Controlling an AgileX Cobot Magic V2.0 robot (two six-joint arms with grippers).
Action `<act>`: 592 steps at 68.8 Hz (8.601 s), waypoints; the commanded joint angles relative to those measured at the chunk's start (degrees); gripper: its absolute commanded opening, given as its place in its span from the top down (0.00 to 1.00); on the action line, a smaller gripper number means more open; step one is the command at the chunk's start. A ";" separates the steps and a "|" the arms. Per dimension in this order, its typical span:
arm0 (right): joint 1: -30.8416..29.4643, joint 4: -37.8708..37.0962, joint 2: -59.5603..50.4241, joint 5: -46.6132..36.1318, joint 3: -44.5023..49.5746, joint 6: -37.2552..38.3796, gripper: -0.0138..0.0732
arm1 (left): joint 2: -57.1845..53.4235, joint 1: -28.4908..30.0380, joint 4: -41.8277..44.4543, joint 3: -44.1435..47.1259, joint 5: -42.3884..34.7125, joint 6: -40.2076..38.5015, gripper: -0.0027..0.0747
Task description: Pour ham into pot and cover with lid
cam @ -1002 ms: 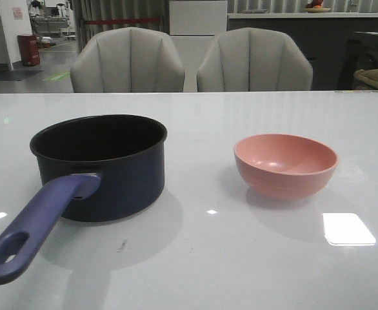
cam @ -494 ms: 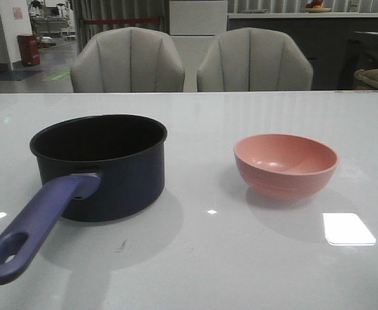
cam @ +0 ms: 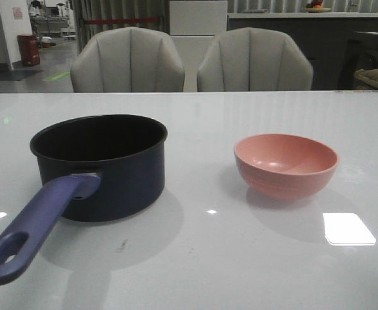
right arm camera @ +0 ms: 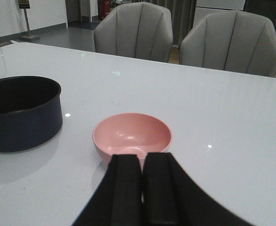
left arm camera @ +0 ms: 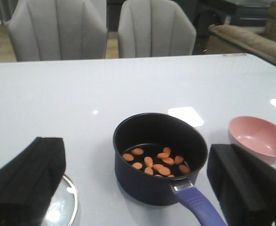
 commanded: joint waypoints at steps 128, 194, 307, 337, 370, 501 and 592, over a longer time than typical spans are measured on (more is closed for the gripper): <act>0.02 0.31 0.41 -4.86 -1.60 -0.70 0.67 | 80.75 19.12 11.02 -42.05 23.84 -8.31 0.11; 0.02 0.31 0.41 -4.86 -1.60 -0.70 0.67 | 81.15 19.12 10.25 -42.72 21.53 -8.31 0.62; 0.02 0.31 0.41 -4.81 -1.60 -0.70 0.67 | 84.86 -13.45 12.55 -73.72 44.61 -3.14 0.62; 0.02 0.31 0.41 -4.81 -1.60 -0.70 0.67 | 86.21 -13.74 12.32 -73.72 43.98 -3.14 0.62; 0.02 0.31 0.41 -4.81 -1.60 -0.70 0.67 | 88.72 -13.87 11.55 -73.72 45.40 -3.14 0.53; 0.02 0.31 0.41 -4.81 -1.60 -0.70 0.67 | 4.57 -2.60 10.31 -3.30 -1.31 -3.36 0.21; 0.02 0.31 0.41 -4.81 -1.60 -0.70 0.67 | -19.83 -2.60 6.60 17.00 -20.75 -3.36 0.82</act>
